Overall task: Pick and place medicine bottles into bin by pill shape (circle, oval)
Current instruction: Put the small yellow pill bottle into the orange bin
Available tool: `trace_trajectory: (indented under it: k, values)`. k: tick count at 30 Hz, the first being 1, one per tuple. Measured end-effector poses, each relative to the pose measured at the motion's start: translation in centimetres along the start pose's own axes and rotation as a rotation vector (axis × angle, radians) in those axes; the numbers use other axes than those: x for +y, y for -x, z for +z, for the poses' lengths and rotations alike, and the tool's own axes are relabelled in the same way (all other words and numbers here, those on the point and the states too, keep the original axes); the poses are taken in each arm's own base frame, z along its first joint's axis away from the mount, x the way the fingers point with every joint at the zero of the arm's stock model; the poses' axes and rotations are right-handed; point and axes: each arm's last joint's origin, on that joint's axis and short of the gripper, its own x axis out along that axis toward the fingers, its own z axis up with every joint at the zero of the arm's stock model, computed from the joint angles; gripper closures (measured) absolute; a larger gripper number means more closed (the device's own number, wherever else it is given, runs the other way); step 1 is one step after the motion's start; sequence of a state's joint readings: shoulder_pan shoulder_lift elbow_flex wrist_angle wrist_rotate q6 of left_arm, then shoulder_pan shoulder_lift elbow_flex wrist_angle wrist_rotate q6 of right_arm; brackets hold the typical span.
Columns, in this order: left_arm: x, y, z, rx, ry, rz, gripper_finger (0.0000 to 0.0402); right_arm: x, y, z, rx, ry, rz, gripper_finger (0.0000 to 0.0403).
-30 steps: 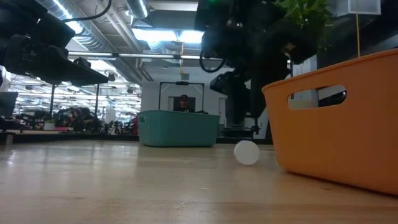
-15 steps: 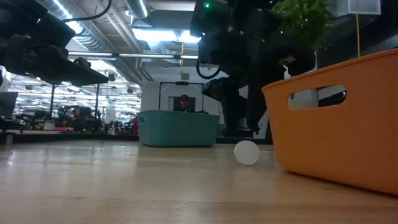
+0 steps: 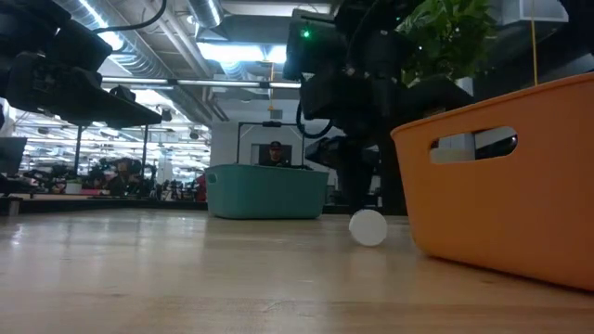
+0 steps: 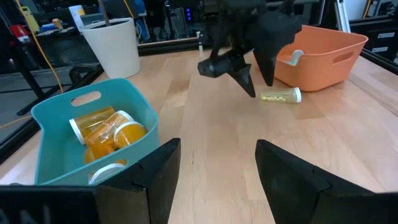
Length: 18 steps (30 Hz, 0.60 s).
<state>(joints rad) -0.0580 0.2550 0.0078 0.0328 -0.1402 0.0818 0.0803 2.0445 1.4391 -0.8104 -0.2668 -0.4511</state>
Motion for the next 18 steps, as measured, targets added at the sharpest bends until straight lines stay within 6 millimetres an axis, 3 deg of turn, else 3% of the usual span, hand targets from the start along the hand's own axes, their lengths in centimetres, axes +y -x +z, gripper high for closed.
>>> trace_trajectory:
  k: [6, 18]
  values:
    - [0.0, 0.0, 0.0, 0.000, 0.000, 0.000, 0.0200, -0.3, -1.5, -0.2, 0.029, -0.008, 0.031, 0.0203]
    - [0.0, 0.0, 0.0, 0.000, 0.000, 0.000, 0.0200, -0.5, -1.6, -0.1, 0.020, -0.003, 0.012, 0.0203]
